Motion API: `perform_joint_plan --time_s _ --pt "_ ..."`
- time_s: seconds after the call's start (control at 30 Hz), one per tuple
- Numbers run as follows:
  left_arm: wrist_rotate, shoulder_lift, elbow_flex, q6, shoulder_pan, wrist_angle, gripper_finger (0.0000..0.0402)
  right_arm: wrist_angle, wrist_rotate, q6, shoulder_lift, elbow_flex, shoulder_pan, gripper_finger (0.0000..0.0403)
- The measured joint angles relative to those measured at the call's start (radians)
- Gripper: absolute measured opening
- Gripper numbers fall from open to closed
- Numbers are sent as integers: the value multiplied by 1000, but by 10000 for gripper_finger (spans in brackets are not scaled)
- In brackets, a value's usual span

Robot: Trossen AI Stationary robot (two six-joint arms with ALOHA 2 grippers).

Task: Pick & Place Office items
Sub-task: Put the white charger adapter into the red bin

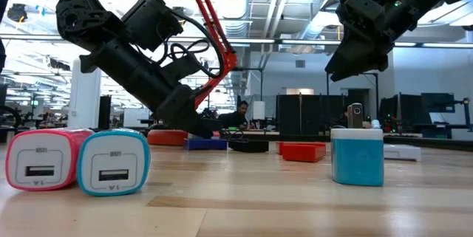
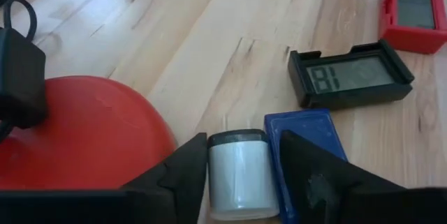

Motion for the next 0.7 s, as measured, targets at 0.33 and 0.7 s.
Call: perform_joint_plan --time_s 0.33,0.7 --pt "13 -2 -1 9 0 -14 131 0 -1 0 0 0 0 179" --pt "96 -124 -8 56 -4 -114 131 31 -2 8 1 0 0 179"
